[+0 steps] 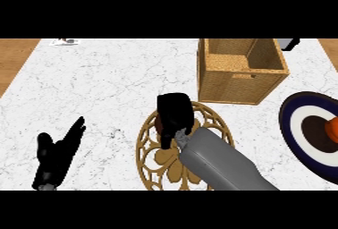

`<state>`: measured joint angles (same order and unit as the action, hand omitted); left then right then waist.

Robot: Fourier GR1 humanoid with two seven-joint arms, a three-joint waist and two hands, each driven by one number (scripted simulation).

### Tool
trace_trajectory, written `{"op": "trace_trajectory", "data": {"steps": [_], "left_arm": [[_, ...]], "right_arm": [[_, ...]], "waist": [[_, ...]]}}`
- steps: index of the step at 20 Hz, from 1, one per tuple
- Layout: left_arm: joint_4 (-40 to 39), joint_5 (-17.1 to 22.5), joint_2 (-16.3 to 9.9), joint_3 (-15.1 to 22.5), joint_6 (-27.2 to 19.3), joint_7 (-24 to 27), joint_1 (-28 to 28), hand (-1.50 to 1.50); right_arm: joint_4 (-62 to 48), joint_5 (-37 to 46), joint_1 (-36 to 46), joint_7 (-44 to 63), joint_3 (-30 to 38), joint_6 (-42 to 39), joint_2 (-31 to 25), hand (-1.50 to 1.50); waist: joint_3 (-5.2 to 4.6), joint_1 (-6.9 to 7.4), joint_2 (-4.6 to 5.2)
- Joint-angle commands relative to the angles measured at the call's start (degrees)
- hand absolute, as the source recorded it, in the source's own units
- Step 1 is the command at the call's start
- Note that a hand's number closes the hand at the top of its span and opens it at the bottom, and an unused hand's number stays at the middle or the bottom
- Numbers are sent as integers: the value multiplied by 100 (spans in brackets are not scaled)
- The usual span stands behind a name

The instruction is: Pick the cupcake from the placemat and place it in the basket

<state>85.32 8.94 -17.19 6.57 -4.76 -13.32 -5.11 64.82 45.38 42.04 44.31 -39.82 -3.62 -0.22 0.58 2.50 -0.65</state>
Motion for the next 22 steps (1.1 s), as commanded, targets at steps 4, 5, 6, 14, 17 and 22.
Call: {"op": "trace_trajectory", "data": {"steps": [4, 5, 6, 14, 17, 22], "left_arm": [[-332, 35, 82, 102, 64, -232, -170, 0], [-333, 5, 70, 95, 46, -218, -182, 0], [-390, 101, 92, 59, 94, -301, -112, 0], [-361, -98, 96, 23, -57, -149, -349, 0], [-331, -42, 143, -4, -35, -100, -439, 0], [-224, -31, 88, -56, 11, -197, -407, 0]], "right_arm": [[1527, -533, 232, 811, 502, 2624, 22, 150], [1761, -429, 485, 1193, 418, 2812, 22, 150], [1831, -227, 723, 1577, 93, 2941, 22, 150], [2102, 438, 2091, 3228, 897, 2421, 20, 150], [1985, 519, 2643, 3403, 1559, 2064, 20, 150], [1379, 686, 2912, 2998, 2252, 1911, 20, 150]], "waist": [[-44, -6, 57], [-53, -5, 18], [-65, 0, 15], [-69, -233, -7], [-71, -245, -10], [-65, -212, 55]]}}
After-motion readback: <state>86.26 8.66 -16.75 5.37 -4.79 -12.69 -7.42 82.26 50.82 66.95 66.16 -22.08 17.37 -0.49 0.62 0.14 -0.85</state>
